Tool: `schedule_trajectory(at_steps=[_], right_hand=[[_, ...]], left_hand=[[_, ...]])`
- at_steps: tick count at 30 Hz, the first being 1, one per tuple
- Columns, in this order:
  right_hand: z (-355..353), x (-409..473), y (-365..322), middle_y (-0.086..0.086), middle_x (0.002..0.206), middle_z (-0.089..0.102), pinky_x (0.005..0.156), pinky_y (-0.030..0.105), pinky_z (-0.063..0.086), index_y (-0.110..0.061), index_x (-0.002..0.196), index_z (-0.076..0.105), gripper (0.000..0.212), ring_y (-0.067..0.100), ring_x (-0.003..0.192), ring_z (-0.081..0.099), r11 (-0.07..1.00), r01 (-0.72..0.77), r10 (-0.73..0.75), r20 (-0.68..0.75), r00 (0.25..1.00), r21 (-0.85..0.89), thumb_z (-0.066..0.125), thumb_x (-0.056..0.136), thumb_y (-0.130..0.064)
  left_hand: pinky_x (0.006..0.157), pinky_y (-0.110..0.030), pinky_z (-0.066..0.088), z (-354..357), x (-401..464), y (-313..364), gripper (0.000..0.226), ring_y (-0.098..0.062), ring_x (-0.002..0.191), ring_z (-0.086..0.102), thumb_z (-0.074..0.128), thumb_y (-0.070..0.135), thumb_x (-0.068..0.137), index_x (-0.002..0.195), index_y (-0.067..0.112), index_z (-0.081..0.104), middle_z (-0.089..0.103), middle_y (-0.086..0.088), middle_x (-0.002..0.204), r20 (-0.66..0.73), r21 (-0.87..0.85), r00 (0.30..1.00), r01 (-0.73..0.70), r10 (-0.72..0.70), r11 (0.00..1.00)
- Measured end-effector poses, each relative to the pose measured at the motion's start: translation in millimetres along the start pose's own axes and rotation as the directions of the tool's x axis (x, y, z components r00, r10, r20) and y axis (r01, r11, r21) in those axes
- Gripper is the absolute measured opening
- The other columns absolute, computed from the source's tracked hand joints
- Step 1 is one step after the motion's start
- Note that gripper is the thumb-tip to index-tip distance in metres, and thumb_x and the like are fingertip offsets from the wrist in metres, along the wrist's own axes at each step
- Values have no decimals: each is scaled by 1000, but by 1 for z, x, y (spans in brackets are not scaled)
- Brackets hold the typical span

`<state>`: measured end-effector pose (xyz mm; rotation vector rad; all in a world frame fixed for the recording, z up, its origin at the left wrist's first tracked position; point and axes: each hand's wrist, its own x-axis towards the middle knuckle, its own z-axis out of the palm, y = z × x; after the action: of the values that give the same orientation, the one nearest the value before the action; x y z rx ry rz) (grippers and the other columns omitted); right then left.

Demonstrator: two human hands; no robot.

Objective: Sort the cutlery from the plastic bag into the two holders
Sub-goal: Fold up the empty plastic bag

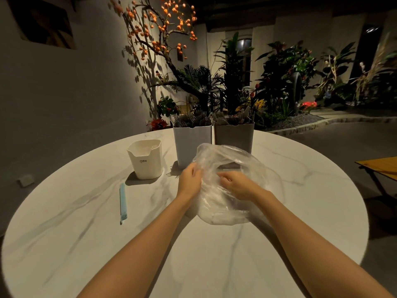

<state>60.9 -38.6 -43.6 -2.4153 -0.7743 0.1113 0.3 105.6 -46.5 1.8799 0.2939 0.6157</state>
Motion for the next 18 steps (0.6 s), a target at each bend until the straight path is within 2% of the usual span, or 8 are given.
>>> schedule_trajectory(at_steps=[2,4,6,8,10,12,15,18], right_hand=[[-1,1,-4,10,130,60,104,37,42,-4,128,59,35,27,117,56,998,49,-47,-79,996,27,40,99,-9],[-3,1,-5,7,146,44,114,33,30,-9,140,48,41,25,134,40,999,43,-44,-152,987,-4,40,100,-9],[-4,2,-4,11,154,30,116,33,21,-6,147,33,47,28,141,27,996,-61,52,-136,989,-67,37,102,-16],[-4,5,2,15,156,24,117,36,20,-2,150,24,52,31,143,24,979,-182,174,-92,980,-91,35,103,-21],[-4,8,5,18,152,31,116,38,26,0,146,29,50,32,139,31,965,-243,237,-76,969,-98,35,101,-20],[-6,8,7,17,146,40,112,39,31,-5,142,36,46,32,132,40,951,-288,279,-87,956,-115,35,100,-21],[-11,8,11,12,145,43,114,40,28,-14,141,39,44,30,131,41,934,-311,291,-129,948,-175,32,100,-27],[-17,6,9,9,142,45,113,39,26,-13,135,46,41,29,130,41,921,-279,261,-103,960,-272,31,100,-27]], left_hand=[[83,-33,49,-2,-3,6,25,-21,94,58,37,12,102,114,6,58,61,-6,100,-101,-35,993,-57,53,998],[82,-33,49,-3,-5,6,26,-21,94,58,36,15,103,114,7,58,62,-6,102,-183,-13,980,-81,77,997],[80,-37,49,-4,-5,4,21,-24,93,59,37,20,102,110,14,56,62,-5,101,-218,70,971,-86,99,994],[87,-41,49,-5,-5,2,23,-23,101,58,41,25,99,119,20,52,61,-1,113,-205,229,975,-40,88,973],[89,-38,46,-5,-5,0,31,-21,109,54,45,26,97,128,20,47,55,0,124,-180,354,982,16,51,935],[86,-35,44,-4,-5,-1,32,-21,108,53,46,24,97,128,18,46,54,-3,127,-169,357,985,27,36,934],[87,-37,45,-4,-4,-1,29,-19,105,51,43,18,97,126,18,47,56,-4,126,-187,320,980,-3,67,947],[91,-37,43,-1,-8,-1,36,-21,117,44,48,17,94,129,17,45,48,-3,131,-193,435,970,-51,148,899]])
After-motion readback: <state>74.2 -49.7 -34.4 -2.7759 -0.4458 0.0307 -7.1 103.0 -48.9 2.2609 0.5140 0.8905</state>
